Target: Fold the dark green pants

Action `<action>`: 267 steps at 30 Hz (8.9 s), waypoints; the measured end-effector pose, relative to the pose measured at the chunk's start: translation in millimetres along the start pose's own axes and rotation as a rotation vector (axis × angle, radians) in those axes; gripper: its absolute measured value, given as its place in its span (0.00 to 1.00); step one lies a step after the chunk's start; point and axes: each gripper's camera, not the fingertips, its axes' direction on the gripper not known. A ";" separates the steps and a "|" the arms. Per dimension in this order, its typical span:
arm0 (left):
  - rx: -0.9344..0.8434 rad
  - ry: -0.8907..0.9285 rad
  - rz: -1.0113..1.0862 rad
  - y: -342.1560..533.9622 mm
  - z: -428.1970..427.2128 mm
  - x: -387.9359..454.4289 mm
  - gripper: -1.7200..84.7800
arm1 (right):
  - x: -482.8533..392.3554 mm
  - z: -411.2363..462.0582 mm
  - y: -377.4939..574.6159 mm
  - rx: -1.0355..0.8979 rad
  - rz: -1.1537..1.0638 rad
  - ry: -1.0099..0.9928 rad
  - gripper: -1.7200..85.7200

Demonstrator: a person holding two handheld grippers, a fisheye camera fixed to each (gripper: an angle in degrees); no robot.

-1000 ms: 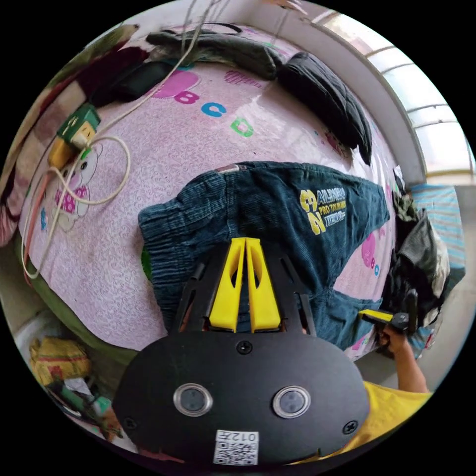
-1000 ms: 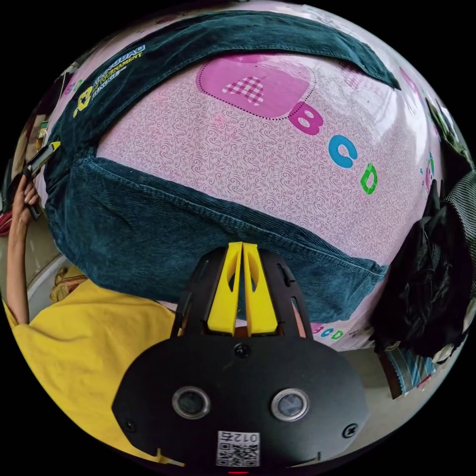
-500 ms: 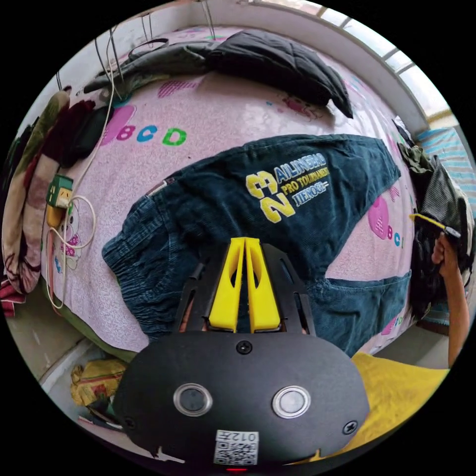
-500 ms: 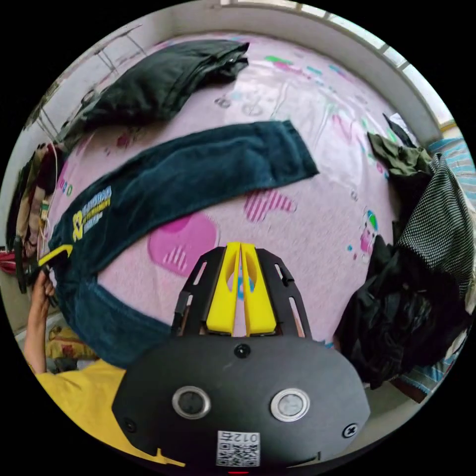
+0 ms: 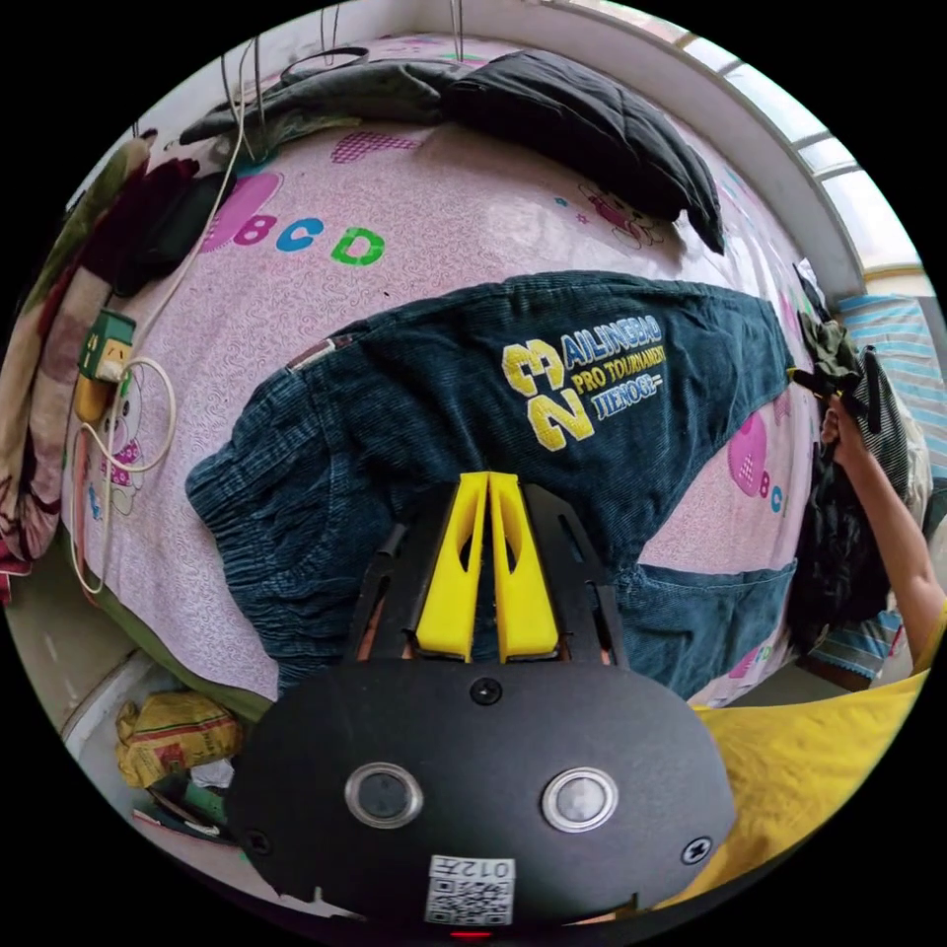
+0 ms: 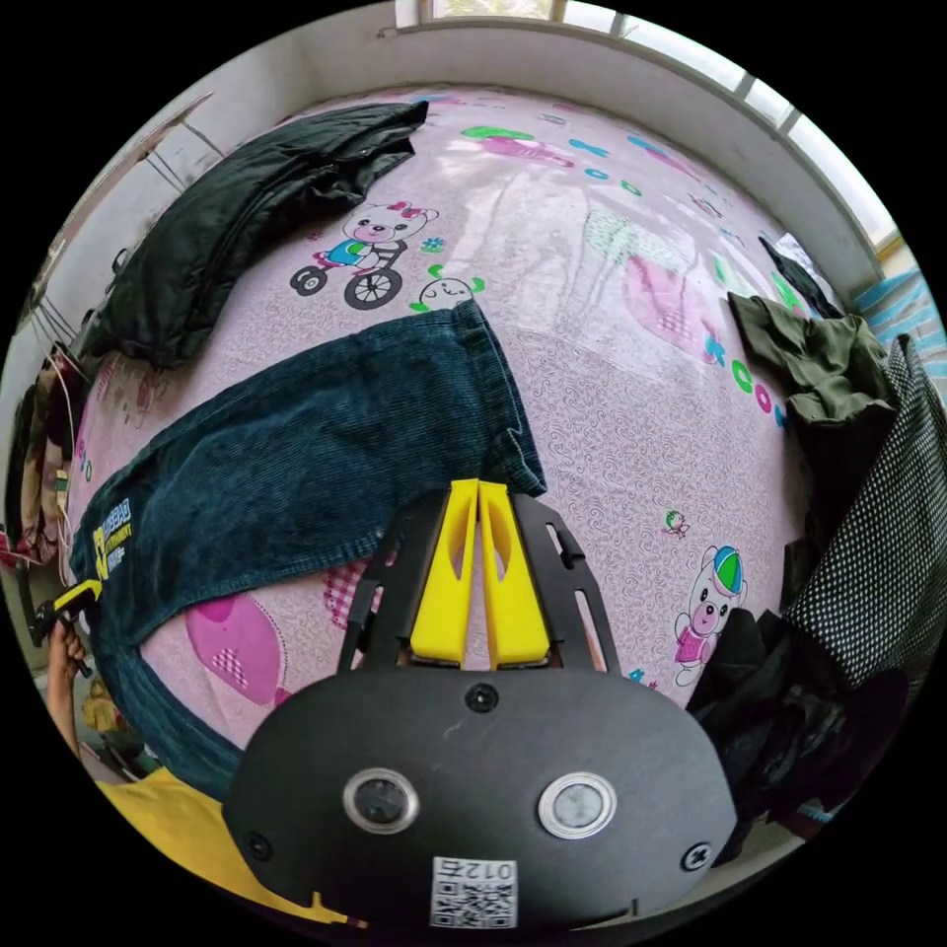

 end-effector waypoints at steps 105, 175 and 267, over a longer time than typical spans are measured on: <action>-0.005 -0.501 0.868 302.9 44.9 174.0 0.03 | 349.1 -171.3 671.4 0.430 1.078 -1.053 0.03; -0.520 -0.202 0.617 -153.6 14.8 136.8 0.02 | 128.5 -34.9 150.1 -0.484 -0.065 -0.140 0.04; -0.174 -0.140 0.448 9.8 -4.0 158.5 0.02 | 145.5 -103.3 263.4 -0.568 -0.102 -0.029 0.05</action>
